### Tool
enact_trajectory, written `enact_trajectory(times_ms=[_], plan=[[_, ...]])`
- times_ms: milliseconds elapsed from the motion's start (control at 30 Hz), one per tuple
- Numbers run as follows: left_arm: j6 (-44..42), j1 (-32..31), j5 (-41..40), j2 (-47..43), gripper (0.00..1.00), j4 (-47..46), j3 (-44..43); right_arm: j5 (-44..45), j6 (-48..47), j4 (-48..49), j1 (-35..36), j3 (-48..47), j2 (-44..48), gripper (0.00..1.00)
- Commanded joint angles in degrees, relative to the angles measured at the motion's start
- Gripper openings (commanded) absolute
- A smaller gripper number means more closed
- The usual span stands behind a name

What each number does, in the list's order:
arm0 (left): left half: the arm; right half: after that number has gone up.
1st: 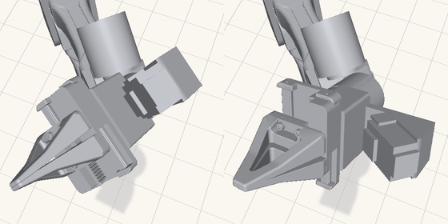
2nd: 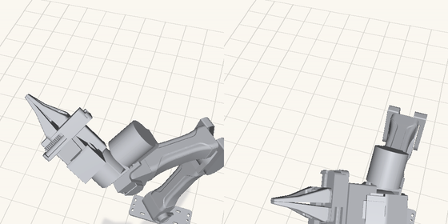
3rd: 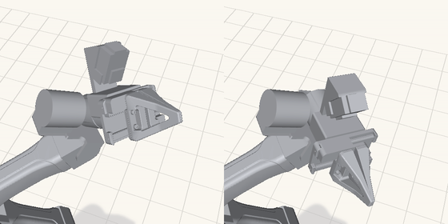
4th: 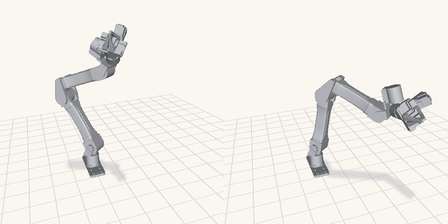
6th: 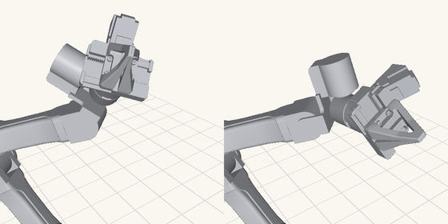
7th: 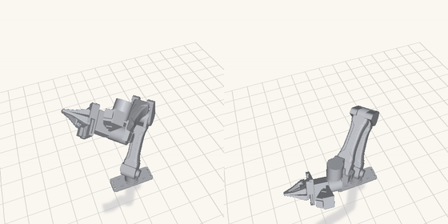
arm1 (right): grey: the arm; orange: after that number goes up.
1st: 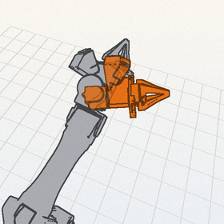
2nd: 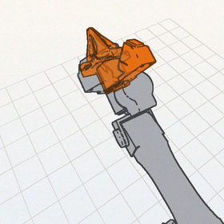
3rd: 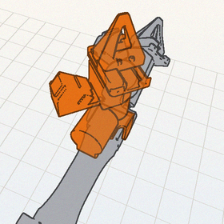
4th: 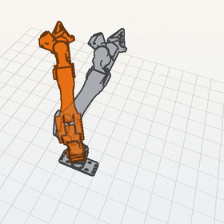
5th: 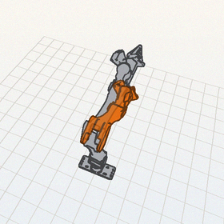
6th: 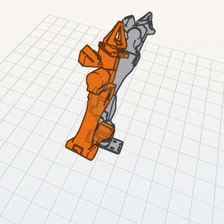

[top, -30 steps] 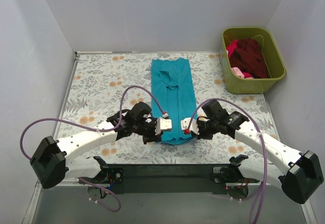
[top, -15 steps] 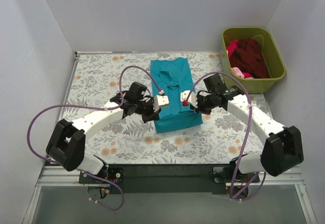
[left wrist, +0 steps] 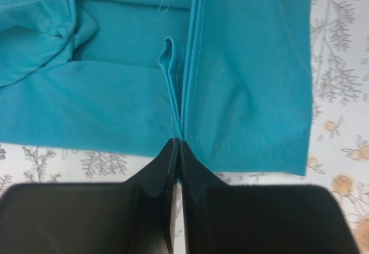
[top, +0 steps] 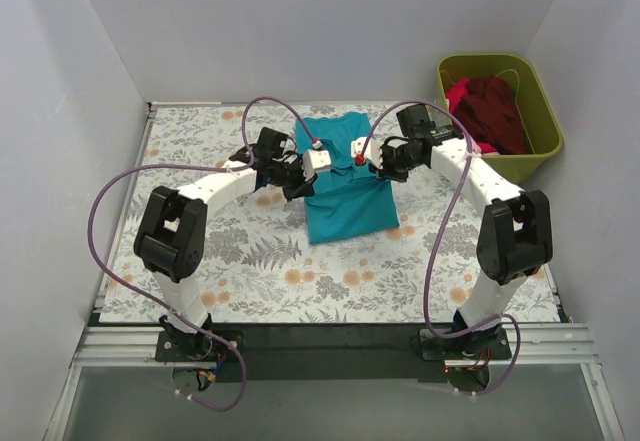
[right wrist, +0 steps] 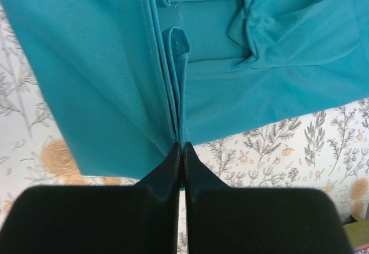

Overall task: Fold and stack the t-shirts
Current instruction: Fold the tshirt

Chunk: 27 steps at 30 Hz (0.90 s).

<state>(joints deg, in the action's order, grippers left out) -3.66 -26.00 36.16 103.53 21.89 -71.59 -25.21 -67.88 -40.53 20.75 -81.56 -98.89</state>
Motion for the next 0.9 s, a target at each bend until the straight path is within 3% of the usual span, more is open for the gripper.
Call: enact_trajectory(times_ms=[0,467,800,867], plan=[[-2.66,1.56,1.63,2.46,0.0,-1.41,-4.77,-1.59,-2.61,-0.6,-1.5,-5.61,-3.4,0.01],[-2.49,4.73,-0.48,13.36,0.0,-7.82,-13.13,-3.35,-4.55,0.02,-4.67,-20.29,-18.6,0.01],[-1.71,5.7,-4.34,18.99,0.0,-11.51,-16.21,-0.2,-2.53,3.7,-4.67,-24.16,-25.21,0.01],[0.05,5.96,-6.09,19.43,0.15,-13.89,-16.56,0.86,0.53,5.98,-4.76,-24.87,-26.0,0.14]])
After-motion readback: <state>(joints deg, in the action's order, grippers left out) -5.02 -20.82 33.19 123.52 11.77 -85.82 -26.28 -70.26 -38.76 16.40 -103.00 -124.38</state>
